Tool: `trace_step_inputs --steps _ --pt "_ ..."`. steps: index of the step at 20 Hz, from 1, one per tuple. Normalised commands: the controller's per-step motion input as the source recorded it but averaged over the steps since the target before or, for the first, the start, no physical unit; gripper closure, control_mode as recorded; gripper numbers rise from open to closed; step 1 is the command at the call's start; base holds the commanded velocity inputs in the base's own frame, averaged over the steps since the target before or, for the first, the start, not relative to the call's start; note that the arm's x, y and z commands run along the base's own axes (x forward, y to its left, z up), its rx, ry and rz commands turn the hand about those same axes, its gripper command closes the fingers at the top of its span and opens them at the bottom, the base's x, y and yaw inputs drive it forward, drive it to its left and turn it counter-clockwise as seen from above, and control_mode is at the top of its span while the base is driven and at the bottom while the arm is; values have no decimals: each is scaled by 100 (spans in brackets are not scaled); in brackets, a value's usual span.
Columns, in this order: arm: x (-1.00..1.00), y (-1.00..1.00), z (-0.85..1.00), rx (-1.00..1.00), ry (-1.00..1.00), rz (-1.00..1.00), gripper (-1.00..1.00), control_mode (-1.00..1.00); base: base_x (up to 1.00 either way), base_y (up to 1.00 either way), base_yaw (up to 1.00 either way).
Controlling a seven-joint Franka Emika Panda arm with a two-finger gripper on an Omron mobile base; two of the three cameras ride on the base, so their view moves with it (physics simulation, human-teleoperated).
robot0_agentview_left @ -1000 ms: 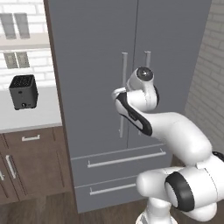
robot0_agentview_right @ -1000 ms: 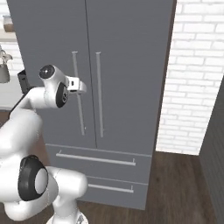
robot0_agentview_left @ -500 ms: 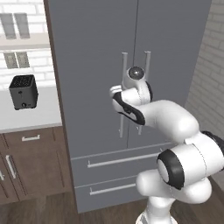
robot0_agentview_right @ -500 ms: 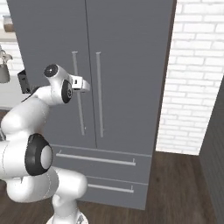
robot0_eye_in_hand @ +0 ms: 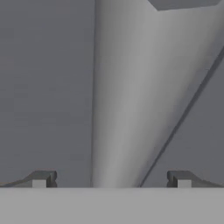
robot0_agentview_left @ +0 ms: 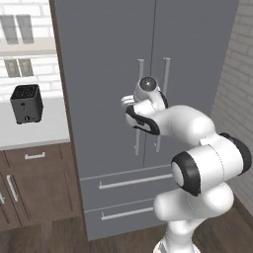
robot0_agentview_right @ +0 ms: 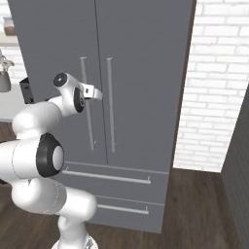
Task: Take the strawberry from the fridge and place it on top of the pancake, located on the dining counter.
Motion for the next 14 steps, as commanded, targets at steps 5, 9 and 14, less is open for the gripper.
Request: trace_step_inputs --steps 5,9,14 --pt "20 0 -5 0 -7 0 -100 -100 0 0 0" --pt "11 0 0 0 -6 0 100 -100 0 0 0" --pt "-3 0 0 0 0 -6 100 -100 0 0 0"
